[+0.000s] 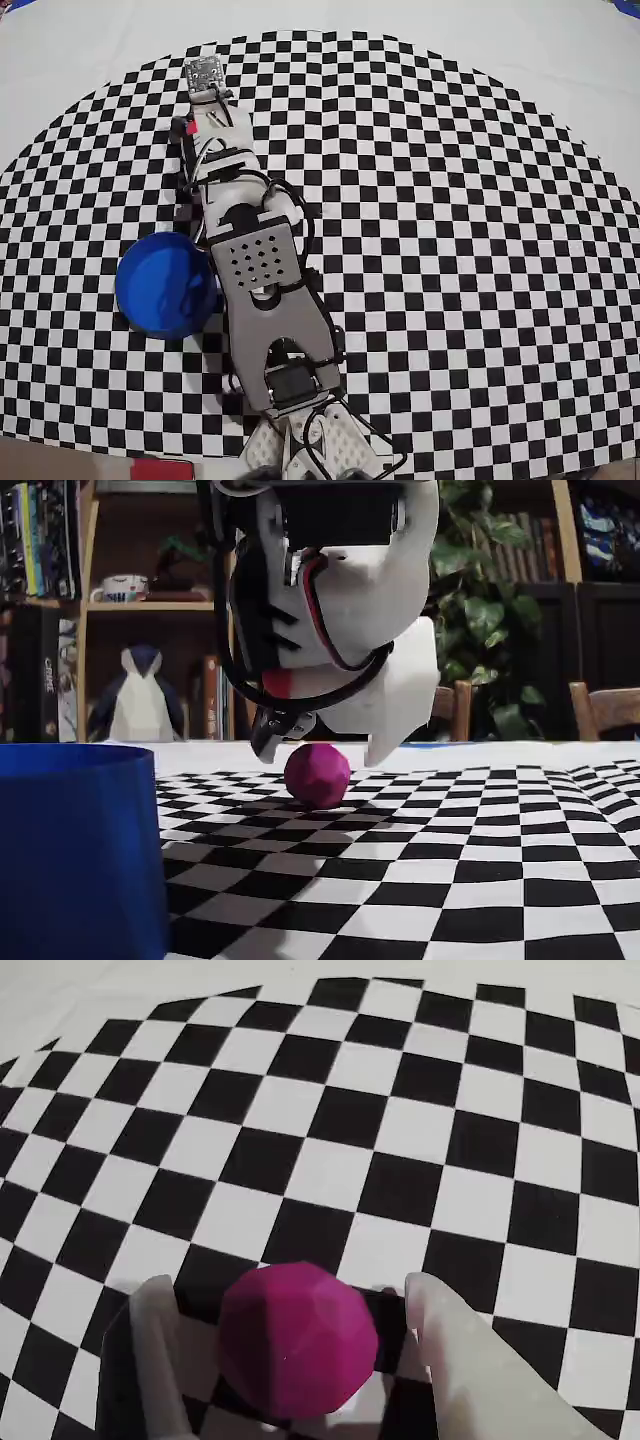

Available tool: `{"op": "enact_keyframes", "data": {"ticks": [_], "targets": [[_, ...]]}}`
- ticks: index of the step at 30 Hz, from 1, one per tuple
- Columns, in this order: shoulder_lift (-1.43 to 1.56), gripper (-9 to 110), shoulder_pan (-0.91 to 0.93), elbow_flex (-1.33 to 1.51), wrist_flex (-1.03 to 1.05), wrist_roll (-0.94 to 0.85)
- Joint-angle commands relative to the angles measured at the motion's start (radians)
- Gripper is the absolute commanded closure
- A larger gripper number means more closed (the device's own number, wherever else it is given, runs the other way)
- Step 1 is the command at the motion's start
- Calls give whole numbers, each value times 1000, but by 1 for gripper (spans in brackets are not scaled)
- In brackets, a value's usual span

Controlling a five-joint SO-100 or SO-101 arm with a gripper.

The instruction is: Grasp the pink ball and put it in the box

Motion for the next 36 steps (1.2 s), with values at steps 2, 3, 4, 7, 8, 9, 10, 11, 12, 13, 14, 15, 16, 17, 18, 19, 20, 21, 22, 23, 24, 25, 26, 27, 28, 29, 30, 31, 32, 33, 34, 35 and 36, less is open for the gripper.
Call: {"op": "enact_keyframes", "data": {"ticks": [2, 3, 4, 7, 8, 9, 10, 11, 12, 13, 14, 15, 16, 17, 18, 19, 20, 21, 22, 23, 24, 25, 26, 27, 28, 29, 30, 31, 32, 33, 34, 35, 36], "targets": [[-2, 75, -3, -54, 8, -3], [-5, 75, -3, -58, 8, -3], [-8, 75, -3, -61, 9, -3], [-14, 75, -3, -69, 9, -3], [-15, 75, -3, -71, 9, -3], [-15, 75, -5, -71, 9, -3], [-17, 75, -5, -72, 9, -5], [-17, 75, -5, -72, 9, -5], [-17, 75, -5, -74, 9, -5], [-18, 75, -5, -74, 9, -5], [-18, 75, -5, -74, 9, -5], [-18, 75, -5, -74, 9, -5], [-18, 75, -5, -75, 9, -5], [-20, 75, -5, -75, 9, -5], [-20, 75, -5, -75, 11, -5], [-20, 75, -5, -75, 11, -5], [-20, 75, -5, -75, 11, -5], [-20, 75, -5, -75, 11, -3], [-20, 75, -5, -75, 11, -3], [-20, 75, -5, -75, 11, -3], [-20, 75, -5, -75, 11, -3], [-20, 75, -5, -75, 11, -3], [-20, 75, -5, -77, 11, -3], [-20, 75, -5, -77, 11, -2], [-20, 75, -5, -78, 11, -2], [-20, 75, -5, -78, 11, -2], [-21, 75, -5, -80, 11, -2], [-23, 75, -5, -81, 11, -2], [-23, 75, -5, -84, 11, -2], [-25, 75, -5, -87, 11, -2], [-26, 75, -5, -89, 11, -2], [-28, 75, -5, -91, 11, -2], [-28, 75, -5, -92, 11, -2]]}}
